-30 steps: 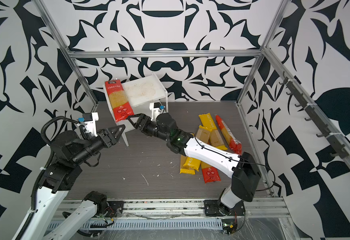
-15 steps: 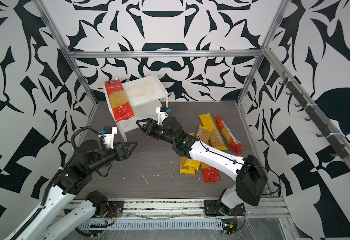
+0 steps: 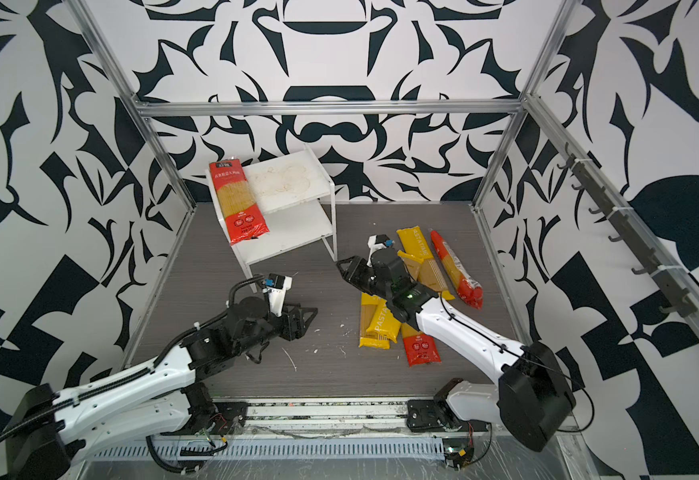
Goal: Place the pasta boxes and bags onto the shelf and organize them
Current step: 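Lower the right gripper onto a red spaghetti bag while the left gripper approaches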
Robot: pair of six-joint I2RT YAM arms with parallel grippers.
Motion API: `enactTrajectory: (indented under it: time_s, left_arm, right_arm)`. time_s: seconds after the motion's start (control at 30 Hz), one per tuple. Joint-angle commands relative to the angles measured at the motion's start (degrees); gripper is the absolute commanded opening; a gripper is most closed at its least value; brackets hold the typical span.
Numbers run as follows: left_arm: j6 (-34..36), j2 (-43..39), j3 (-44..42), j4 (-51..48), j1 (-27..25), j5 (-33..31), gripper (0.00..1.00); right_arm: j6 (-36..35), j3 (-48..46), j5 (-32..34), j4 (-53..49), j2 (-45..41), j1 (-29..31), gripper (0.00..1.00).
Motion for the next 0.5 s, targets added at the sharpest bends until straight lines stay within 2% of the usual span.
enactTrajectory:
  time_s: [0.0,0.13,0.27,0.37,0.47]
  left_arm:
    - [-0.8,6.5,0.9,7.7,-0.5,-0.5,0.69]
    - [-2.3,14.9,3.9,9.7,-0.5,0.8,0.68]
    - [-3.5,21.3,8.3,8.0,-0.5,2.0,0.68]
    - [-4.4,24.0,11.2,6.1,-0.4,2.4,0.68]
    - [-5.8,26.3,12.5,7.7,-0.4,4.2,0.68]
  right_arm:
    - [-11.1,-0.4,3.4,-14.4,-3.1,-3.5,0.43]
    - [-21.2,-0.6,4.4,-25.8,-1.8,-10.4,0.45]
    - [-28.9,-1.5,7.4,-32.5,0.0,-15.7,0.49]
    - [-30.9,-3.0,9.1,-33.3,0.8,-19.9,0.51]
    - [-30.1,-4.5,6.8,-29.1,3.4,-21.8,0.56]
